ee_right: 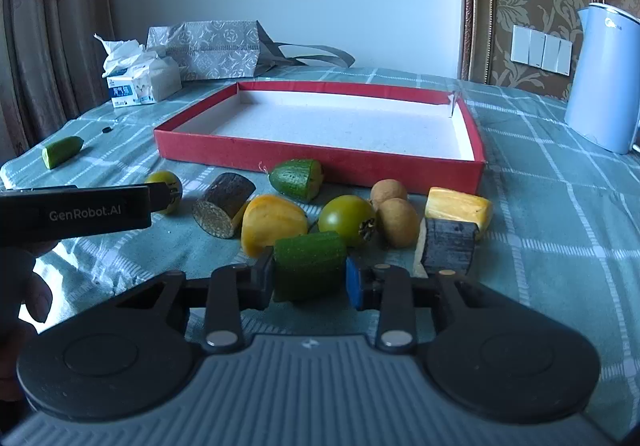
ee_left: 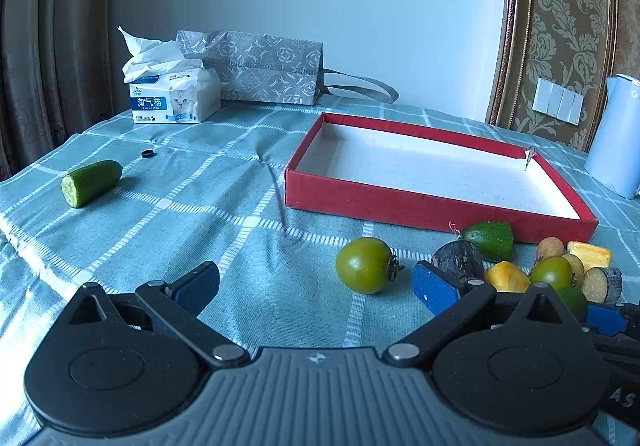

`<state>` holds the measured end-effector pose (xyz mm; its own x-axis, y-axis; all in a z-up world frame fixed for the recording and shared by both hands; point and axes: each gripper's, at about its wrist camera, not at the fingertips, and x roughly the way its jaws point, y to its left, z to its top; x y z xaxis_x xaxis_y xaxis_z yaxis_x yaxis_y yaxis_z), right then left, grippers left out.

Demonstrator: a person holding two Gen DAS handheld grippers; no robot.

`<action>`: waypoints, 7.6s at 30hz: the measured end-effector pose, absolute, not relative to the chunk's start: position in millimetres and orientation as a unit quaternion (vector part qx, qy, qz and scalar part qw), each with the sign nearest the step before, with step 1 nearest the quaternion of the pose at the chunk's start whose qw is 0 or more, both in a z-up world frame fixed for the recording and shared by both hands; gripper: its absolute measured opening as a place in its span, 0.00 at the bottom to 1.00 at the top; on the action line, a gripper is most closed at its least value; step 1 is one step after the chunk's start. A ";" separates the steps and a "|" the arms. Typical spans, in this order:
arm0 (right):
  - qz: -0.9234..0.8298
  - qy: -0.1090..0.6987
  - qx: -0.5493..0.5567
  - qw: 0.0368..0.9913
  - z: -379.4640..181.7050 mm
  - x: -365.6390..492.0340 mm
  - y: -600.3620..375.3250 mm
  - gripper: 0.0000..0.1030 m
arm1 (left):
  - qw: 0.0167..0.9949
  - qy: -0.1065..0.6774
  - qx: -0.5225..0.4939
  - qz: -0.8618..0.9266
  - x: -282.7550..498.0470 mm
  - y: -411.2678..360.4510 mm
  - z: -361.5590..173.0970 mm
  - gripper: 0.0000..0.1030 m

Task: Organize fruits
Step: 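Reach the right gripper to the green cucumber chunk and close on it, then lift the cucumber chunk toward the tray with the right gripper while the left gripper grasps a green tomato, then lower the cucumber chunk into the tray and open the right gripper, then carry the green tomato into the tray and open the left gripper, then move the right gripper toward the yellow fruit piece, then grasp the yellow fruit piece with the right gripper while the left gripper reaches the dark chunk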

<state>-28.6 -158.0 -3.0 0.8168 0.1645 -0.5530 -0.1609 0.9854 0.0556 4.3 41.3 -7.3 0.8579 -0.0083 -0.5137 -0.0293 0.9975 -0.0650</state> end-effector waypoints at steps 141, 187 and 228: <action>0.050 0.127 0.049 0.989 16.8 -60.6 -207.4 0.84 | 0.969 0.245 0.013 -0.025 119.9 -2.5 47.6 0.33; 0.147 0.282 -0.032 0.947 -1.2 1.5 -139.7 0.44 | 0.970 0.237 -0.027 -0.049 36.6 62.6 -0.3 0.68; 0.123 0.226 0.100 0.961 5.2 -37.5 -212.3 0.37 | 0.950 0.286 0.069 -0.102 40.9 -23.6 -14.7 0.85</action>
<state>-37.5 -212.3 5.2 0.8677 0.2815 -0.4096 -0.1911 0.9498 0.2478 40.9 -23.6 -14.7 0.8154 -0.1535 -0.5581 0.2328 0.9698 0.0734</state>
